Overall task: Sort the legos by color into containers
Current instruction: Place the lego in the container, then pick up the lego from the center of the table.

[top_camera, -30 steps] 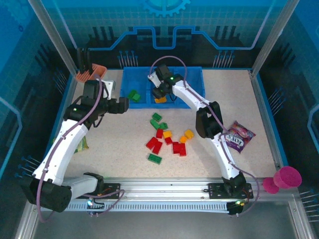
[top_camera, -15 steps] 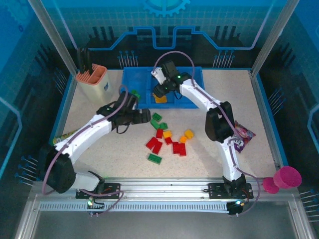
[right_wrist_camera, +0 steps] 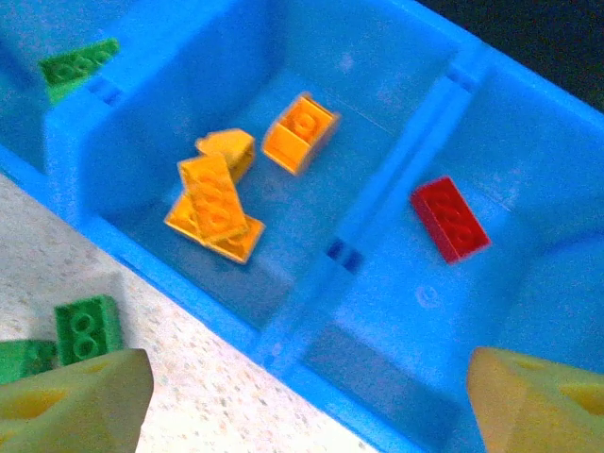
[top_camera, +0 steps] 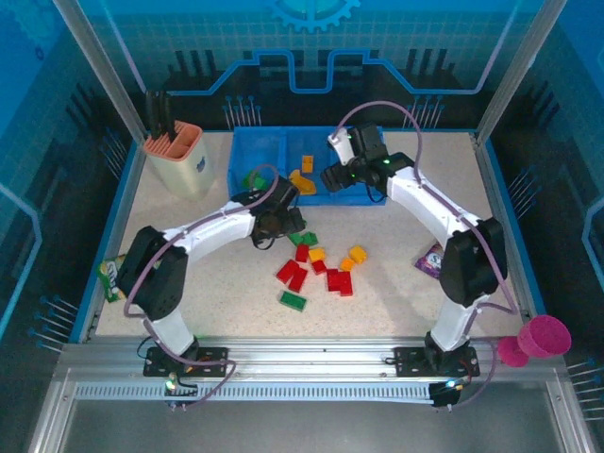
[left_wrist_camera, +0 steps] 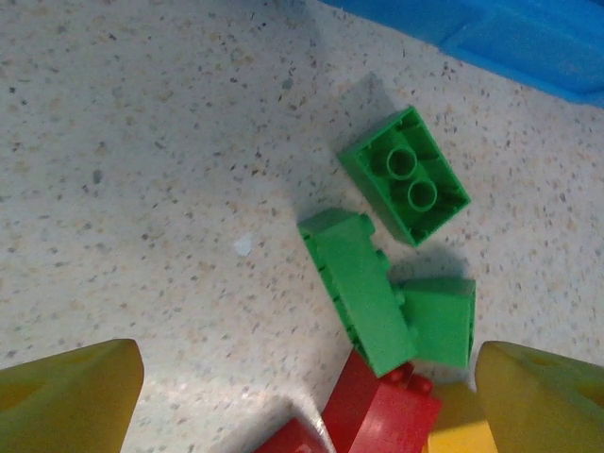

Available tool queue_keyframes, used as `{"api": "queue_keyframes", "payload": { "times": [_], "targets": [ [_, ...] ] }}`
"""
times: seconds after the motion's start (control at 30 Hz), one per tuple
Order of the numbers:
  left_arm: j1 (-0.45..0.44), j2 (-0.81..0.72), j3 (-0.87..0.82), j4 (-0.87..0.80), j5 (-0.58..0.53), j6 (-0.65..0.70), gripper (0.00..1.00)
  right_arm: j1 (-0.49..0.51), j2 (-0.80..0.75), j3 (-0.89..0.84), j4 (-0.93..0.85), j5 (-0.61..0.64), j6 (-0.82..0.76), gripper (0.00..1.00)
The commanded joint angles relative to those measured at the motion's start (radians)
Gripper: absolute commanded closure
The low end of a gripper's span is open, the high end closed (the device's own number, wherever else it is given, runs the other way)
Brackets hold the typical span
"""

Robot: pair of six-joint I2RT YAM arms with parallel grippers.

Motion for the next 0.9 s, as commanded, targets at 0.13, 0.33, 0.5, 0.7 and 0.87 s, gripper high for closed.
{"api": "queue_keyframes", "payload": {
  "times": [0.13,0.33,0.5,0.7,0.87],
  "targets": [
    [-0.038,0.112,0.086,-0.017,-0.036,-0.104,0.12,-0.015,-0.098,-0.175,0.107,0.005,0.076,0.08],
    [-0.038,0.171,0.108,-0.035,0.004,-0.128,0.26,-0.010,-0.053,-0.168,0.057,0.011,0.066,0.06],
    [-0.037,0.219,0.100,-0.038,0.040,-0.157,0.37,-0.008,-0.040,-0.191,0.064,0.004,0.064,0.05],
    [-0.038,0.240,0.071,0.019,0.089,-0.168,0.48,-0.007,-0.038,-0.204,0.066,0.006,0.054,0.05],
    [-0.035,0.264,0.083,-0.031,0.095,-0.176,0.63,-0.008,-0.031,-0.212,0.068,0.017,0.048,0.05]
  ]
}}
